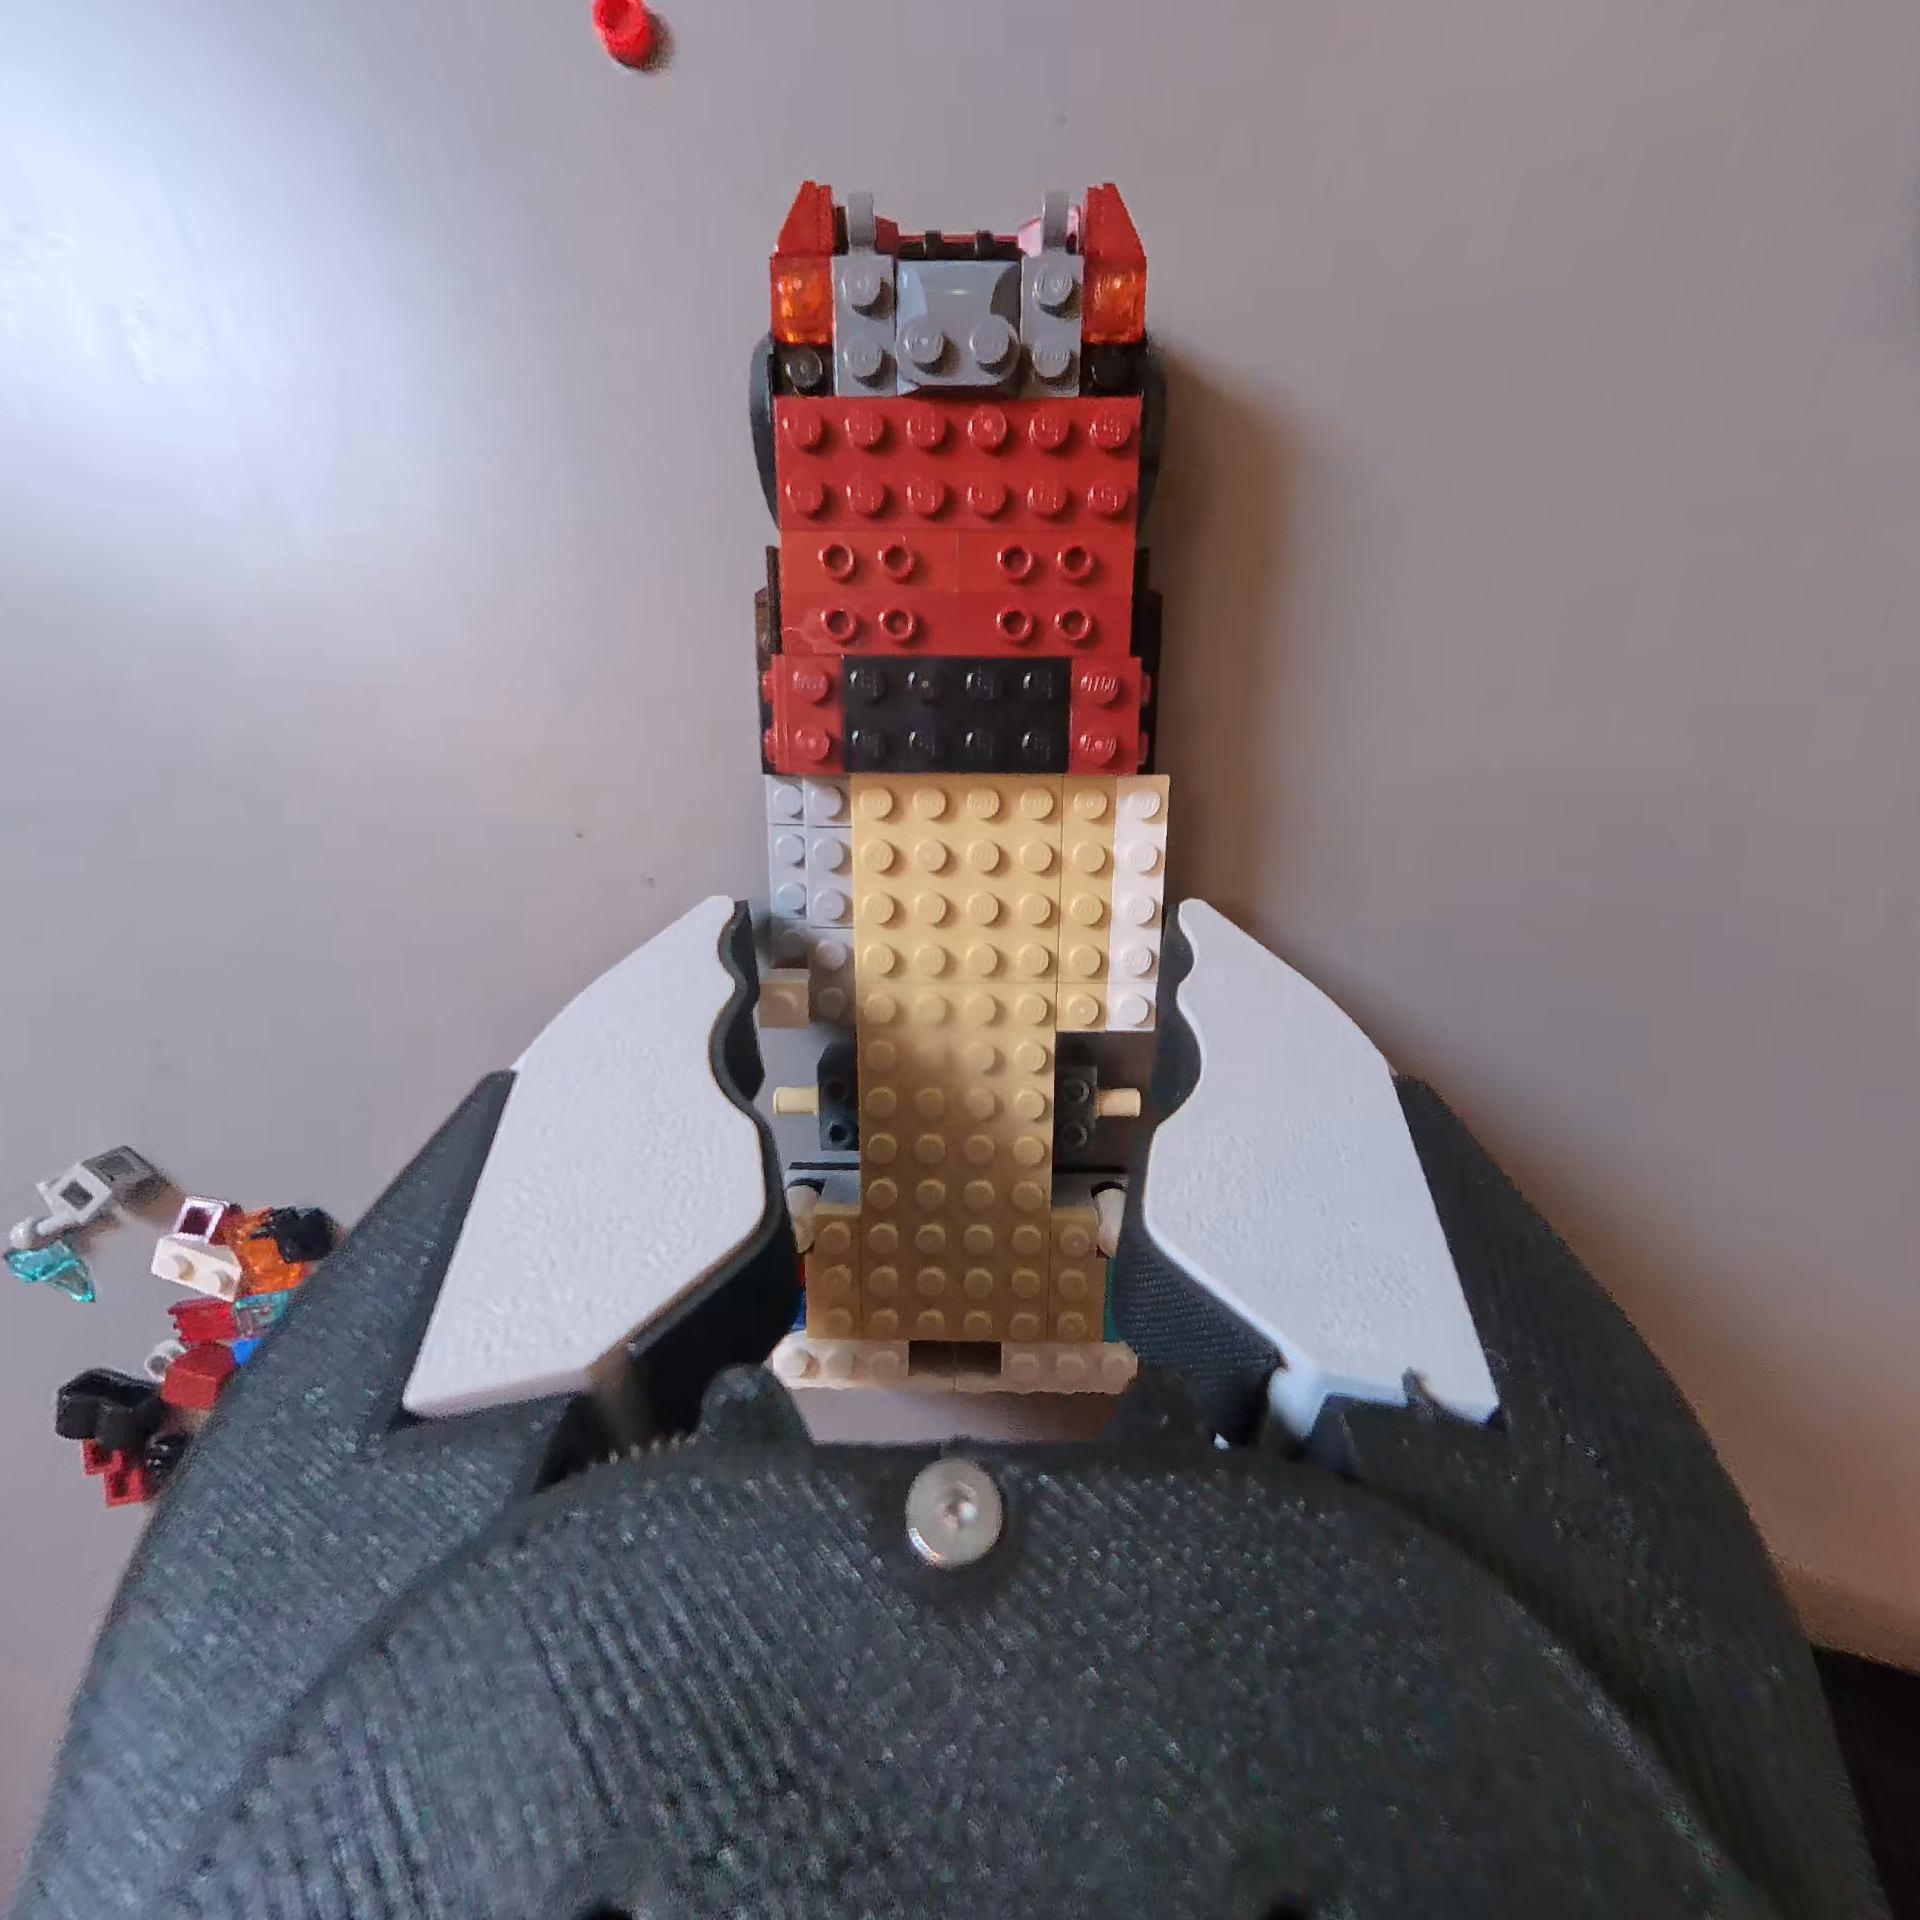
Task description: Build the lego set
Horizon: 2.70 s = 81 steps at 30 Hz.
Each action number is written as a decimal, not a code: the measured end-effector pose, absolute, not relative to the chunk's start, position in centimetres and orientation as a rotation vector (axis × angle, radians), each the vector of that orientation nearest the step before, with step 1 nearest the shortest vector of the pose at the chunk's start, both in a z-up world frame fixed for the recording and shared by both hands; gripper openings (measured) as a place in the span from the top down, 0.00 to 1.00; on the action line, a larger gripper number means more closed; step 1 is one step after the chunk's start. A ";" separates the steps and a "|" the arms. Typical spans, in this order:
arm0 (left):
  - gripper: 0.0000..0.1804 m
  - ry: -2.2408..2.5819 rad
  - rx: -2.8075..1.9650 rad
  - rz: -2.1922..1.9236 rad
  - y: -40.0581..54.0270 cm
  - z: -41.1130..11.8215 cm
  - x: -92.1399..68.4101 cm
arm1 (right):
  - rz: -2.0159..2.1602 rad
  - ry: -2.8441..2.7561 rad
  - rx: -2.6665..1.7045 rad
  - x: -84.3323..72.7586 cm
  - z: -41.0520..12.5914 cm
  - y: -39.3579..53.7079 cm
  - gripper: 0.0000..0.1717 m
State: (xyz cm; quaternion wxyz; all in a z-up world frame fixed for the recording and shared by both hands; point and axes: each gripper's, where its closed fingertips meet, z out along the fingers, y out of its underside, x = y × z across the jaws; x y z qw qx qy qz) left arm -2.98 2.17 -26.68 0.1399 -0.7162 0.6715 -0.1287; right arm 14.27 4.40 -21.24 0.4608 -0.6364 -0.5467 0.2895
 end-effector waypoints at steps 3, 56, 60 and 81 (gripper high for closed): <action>0.59 1.820 -2.158 -0.376 2.8 -26.6 -2.3 | 0.754 -1.299 -1.575 14.3 -20.8 4.9 0.70; 0.78 0.945 -1.871 0.273 32.9 -8.2 -16.6 | 0.056 -0.790 -1.334 -2.3 -2.1 42.4 0.54; 0.87 0.960 -1.831 0.391 35.2 -9.1 -17.3 | 0.046 -0.827 -1.347 -2.5 -2.5 42.9 0.53; 0.85 0.074 -1.748 -0.074 31.5 -5.3 -28.9 | 0.042 -0.889 -1.371 -2.7 -2.4 43.5 0.52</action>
